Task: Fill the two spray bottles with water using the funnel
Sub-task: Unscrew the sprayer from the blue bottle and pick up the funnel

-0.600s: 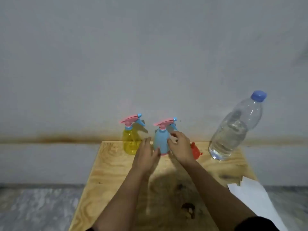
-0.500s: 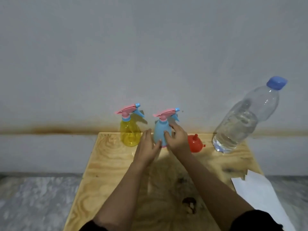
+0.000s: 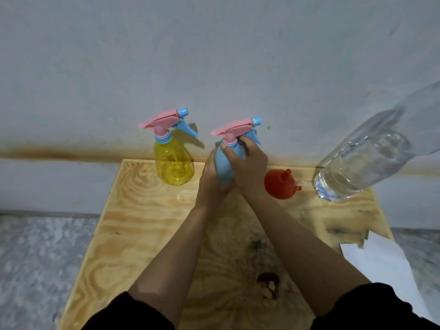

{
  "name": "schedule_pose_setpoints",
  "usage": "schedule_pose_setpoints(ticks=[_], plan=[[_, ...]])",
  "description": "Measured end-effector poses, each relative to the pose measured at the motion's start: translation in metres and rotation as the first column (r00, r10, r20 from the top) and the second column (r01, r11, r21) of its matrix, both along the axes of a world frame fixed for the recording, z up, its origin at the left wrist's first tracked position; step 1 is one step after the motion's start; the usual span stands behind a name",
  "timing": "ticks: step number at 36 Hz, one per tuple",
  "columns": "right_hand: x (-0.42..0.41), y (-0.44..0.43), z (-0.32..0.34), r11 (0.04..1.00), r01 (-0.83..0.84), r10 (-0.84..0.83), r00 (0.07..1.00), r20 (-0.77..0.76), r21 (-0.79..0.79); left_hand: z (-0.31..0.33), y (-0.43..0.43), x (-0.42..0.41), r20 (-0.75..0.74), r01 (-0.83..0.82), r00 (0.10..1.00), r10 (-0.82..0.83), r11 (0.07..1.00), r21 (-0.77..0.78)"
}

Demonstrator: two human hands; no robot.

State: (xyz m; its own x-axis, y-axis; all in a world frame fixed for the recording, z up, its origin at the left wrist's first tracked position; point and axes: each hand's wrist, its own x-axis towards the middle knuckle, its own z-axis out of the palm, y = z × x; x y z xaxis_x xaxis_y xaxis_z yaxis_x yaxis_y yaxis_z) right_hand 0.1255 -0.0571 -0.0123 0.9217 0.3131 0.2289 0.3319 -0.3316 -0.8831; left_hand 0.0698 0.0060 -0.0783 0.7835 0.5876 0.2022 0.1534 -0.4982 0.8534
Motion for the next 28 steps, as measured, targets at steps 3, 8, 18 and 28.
schedule_pose_setpoints(ticks=[3, 8, 18, 28], plan=[[0.003, -0.006, 0.004, 0.999, -0.043, 0.043, 0.999, -0.019, 0.015, 0.0, -0.004, -0.004, 0.014, -0.019, 1.0, 0.02, 1.0, -0.018], [0.008, -0.023, 0.012, 0.989, -0.107, 0.12, 0.984, -0.129, 0.1, 0.01, -0.011, -0.018, 0.055, 0.036, 0.998, -0.032, 0.997, -0.071], [-0.005, -0.049, 0.038, 0.957, -0.116, 0.199, 0.93, -0.31, 0.268, 0.046, -0.022, -0.046, -0.021, 0.2, 0.979, -0.201, 0.979, -0.048], [-0.017, -0.068, 0.061, 0.899, -0.105, 0.305, 0.847, -0.436, 0.425, 0.081, -0.028, -0.068, -0.014, 0.321, 0.945, -0.327, 0.936, -0.146]])
